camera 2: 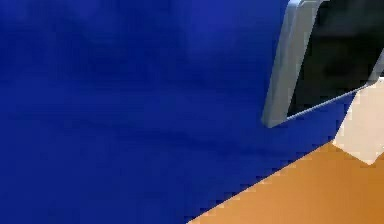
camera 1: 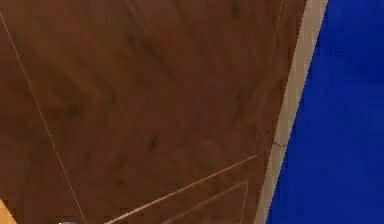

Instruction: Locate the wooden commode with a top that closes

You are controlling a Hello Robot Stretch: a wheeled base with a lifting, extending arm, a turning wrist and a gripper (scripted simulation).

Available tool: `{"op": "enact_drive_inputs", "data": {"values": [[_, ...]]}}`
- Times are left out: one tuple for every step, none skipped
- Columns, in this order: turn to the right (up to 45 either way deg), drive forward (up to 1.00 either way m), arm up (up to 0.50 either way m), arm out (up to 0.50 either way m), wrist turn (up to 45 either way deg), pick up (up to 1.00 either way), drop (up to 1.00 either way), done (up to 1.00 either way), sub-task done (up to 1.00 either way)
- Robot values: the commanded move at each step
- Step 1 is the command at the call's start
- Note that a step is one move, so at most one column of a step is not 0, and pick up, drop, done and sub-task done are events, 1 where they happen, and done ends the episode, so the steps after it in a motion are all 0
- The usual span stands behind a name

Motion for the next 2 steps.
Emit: {"op": "enact_drive_inputs", "data": {"values": [[-45.0,0.0,0.0,0.0,0.0,0.0,0.0,0.0,0.0],[-45.0,0.0,0.0,0.0,0.0,0.0,0.0,0.0,0.0]]}}
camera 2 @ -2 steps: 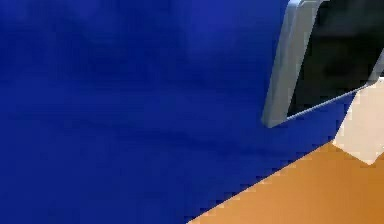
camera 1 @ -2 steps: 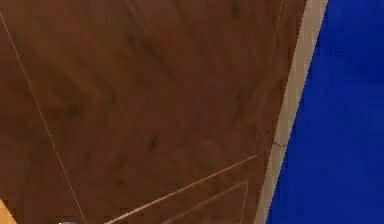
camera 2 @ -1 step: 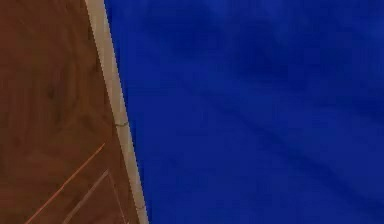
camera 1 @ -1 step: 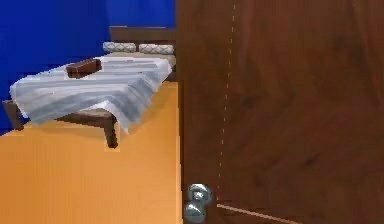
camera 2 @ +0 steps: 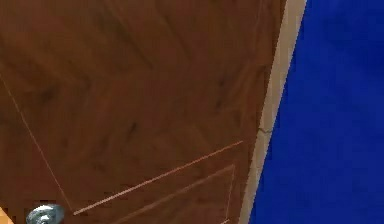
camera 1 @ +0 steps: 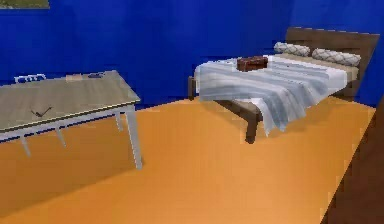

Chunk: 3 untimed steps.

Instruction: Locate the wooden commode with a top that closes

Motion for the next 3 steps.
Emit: {"op": "enact_drive_inputs", "data": {"values": [[-12.0,0.0,0.0,0.0,0.0,0.0,0.0,0.0,0.0],[0.0,0.55,0.0,0.0,0.0,0.0,0.0,0.0,0.0],[45.0,0.0,0.0,0.0,0.0,0.0,0.0,0.0,0.0]]}}
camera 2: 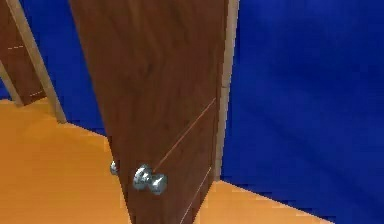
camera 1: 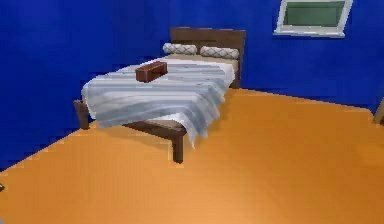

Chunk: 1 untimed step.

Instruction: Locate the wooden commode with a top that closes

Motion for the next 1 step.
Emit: {"op": "enact_drive_inputs", "data": {"values": [[27.0,0.0,0.0,0.0,0.0,0.0,0.0,0.0,0.0]]}}
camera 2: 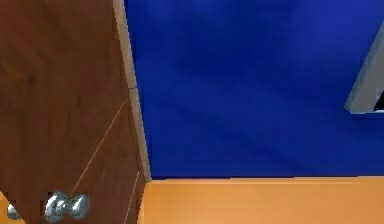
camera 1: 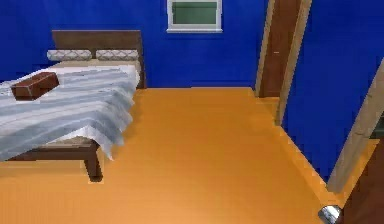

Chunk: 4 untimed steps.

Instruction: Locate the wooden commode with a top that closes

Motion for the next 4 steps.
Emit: {"op": "enact_drive_inputs", "data": {"values": [[0.0,0.55,0.0,0.0,0.0,0.0,0.0,0.0,0.0],[42.0,0.0,0.0,0.0,0.0,0.0,0.0,0.0,0.0],[0.0,0.3,0.0,0.0,0.0,0.0,0.0,0.0,0.0],[45.0,0.0,0.0,0.0,0.0,0.0,0.0,0.0,0.0]]}}
